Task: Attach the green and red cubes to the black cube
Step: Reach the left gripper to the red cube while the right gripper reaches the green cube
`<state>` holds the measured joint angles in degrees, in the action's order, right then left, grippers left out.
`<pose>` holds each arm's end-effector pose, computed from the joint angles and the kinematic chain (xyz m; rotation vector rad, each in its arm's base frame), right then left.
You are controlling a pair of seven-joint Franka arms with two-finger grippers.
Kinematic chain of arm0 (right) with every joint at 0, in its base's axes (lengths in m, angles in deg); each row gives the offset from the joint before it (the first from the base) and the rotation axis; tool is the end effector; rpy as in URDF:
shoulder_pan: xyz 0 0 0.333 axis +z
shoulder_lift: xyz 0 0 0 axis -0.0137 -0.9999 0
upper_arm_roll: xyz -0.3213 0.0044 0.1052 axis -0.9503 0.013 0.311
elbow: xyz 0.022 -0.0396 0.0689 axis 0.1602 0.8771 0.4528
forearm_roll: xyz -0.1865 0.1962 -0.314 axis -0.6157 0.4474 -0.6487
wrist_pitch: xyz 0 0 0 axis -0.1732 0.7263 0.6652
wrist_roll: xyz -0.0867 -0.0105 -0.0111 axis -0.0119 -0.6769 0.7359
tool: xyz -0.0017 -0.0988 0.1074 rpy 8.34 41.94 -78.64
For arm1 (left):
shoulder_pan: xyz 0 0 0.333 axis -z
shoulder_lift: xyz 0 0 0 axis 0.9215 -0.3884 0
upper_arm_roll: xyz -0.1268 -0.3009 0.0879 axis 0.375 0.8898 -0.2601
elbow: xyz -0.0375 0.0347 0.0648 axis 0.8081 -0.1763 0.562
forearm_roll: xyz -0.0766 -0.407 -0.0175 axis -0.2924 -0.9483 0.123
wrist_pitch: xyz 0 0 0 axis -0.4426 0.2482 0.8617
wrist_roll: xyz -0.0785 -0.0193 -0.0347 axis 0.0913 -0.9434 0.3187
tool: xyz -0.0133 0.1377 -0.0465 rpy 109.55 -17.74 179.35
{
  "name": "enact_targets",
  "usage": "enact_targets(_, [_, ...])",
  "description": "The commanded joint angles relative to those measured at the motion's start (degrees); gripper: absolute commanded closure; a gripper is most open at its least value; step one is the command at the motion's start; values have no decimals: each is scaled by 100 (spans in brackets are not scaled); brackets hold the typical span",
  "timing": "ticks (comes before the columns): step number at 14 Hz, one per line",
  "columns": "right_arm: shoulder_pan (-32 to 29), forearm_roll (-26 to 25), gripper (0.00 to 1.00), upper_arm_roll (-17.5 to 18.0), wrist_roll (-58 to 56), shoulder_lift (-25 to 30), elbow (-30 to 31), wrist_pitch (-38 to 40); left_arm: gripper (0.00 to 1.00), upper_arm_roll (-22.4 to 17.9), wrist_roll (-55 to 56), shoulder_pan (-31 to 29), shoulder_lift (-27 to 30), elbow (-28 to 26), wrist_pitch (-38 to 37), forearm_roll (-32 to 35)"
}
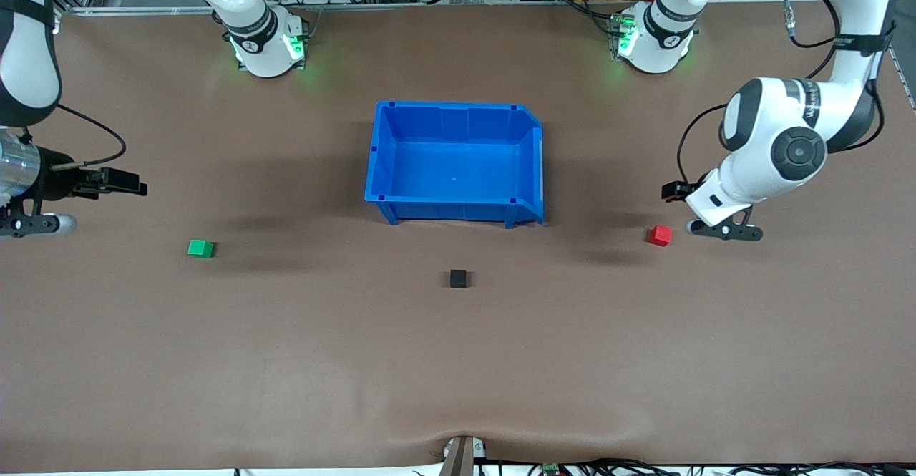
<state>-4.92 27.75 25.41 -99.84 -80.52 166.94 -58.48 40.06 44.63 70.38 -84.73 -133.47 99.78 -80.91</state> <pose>0.5979 -0.0830 0.4450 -3.0496 -0.0498 0.2658 0.5506 -0.0693 0.2750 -3.0657 0.2461 0.2303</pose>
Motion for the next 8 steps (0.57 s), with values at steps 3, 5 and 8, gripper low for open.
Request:
enact_targets(3, [-36, -112, 0, 40, -74, -198, 957, -1689, 0, 37, -63, -25, -223, -252, 779, 515])
enact_targets(5, [-45, -155, 0, 40, -74, -585, 967, -1998, 1, 37, -72, -16, -399, -217, 981, 524])
enact_targets(8, [-80, -182, 0, 31, -65, -1086, 1046, -2613, 3, 45, -72, -33, -715, -155, 1507, 524])
